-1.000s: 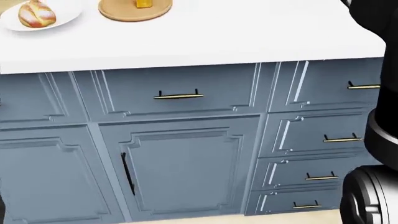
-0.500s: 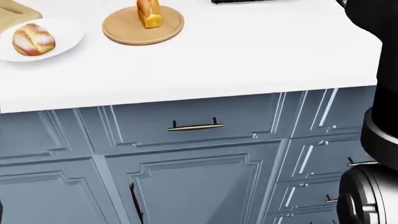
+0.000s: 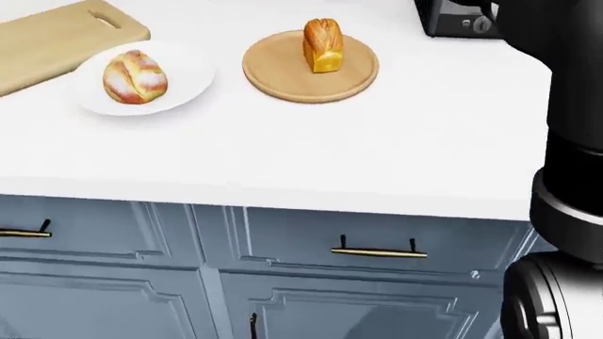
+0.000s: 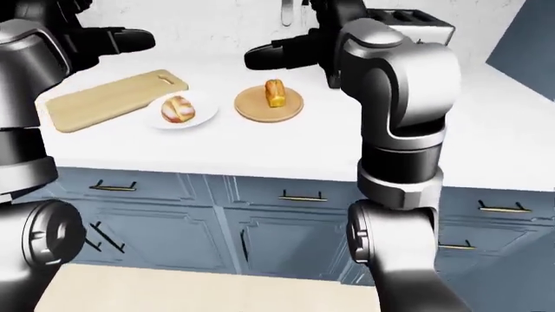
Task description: Place all breads on the cutting board.
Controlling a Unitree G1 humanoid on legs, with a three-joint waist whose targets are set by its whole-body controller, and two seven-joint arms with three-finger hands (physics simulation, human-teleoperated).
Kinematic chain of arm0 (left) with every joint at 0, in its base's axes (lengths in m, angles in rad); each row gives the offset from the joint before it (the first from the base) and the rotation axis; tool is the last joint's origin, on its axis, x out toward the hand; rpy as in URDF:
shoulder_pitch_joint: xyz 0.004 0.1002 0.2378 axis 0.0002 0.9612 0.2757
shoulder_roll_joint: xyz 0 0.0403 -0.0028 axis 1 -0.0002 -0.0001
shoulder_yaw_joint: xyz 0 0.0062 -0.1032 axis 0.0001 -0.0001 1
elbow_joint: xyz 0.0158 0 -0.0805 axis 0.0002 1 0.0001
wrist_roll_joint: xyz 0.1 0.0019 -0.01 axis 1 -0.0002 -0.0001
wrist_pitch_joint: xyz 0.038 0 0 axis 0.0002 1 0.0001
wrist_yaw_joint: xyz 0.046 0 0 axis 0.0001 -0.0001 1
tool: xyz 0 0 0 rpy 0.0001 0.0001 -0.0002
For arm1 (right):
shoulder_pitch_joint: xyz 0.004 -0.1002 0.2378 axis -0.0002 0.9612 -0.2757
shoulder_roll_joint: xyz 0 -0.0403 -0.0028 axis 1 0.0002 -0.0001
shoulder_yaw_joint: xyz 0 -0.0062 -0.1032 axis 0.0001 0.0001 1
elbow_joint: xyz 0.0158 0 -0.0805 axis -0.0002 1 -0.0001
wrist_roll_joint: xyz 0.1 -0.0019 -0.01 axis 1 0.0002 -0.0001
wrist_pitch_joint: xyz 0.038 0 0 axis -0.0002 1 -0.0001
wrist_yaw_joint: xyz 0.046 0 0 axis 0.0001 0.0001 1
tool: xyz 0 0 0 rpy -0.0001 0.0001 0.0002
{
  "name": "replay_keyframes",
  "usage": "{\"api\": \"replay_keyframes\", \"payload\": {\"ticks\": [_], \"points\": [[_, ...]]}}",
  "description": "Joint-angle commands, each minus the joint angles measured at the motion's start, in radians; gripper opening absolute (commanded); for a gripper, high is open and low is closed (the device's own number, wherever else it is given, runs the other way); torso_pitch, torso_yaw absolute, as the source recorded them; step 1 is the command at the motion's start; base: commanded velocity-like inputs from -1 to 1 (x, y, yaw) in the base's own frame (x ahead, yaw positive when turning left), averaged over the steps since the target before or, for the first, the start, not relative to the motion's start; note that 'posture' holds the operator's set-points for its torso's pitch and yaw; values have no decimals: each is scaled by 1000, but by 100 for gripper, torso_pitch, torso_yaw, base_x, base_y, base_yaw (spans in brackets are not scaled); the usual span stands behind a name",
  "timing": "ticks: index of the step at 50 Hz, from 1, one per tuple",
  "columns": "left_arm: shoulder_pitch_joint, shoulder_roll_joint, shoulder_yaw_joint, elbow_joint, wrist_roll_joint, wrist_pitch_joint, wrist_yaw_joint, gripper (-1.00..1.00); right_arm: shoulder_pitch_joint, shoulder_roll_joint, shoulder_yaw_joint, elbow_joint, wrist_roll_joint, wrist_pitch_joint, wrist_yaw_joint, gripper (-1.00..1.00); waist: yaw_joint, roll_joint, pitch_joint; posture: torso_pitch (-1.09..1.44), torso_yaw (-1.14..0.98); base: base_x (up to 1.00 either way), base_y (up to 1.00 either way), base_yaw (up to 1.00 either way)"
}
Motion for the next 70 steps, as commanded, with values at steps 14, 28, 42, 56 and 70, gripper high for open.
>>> {"api": "replay_keyframes", "payload": {"ticks": [14,28,42,56,70], "points": [[-48,-6,-12,-43,-25,-30,-3,100,-47,-25,-23,-12,-26,-58,-8,100,-36,5,-33,0,0,14,3,1],[-38,-7,-12,-56,-30,-23,2,100,-26,-17,-26,-27,-24,-58,-12,100,-37,24,-26,0,0,22,9,0],[-44,-1,-10,-54,-30,-21,2,100,-74,2,20,-7,-60,-46,28,100,-44,46,-1,0,0,11,9,0],[-42,-1,-9,-52,-33,-22,6,100,-95,25,33,20,-111,-57,66,100,-29,9,-27,0,0,0,10,0],[-27,2,-6,-71,-35,-15,6,100,-103,31,101,32,-229,-19,172,100,-42,18,-15,0,0,0,0,0]]}}
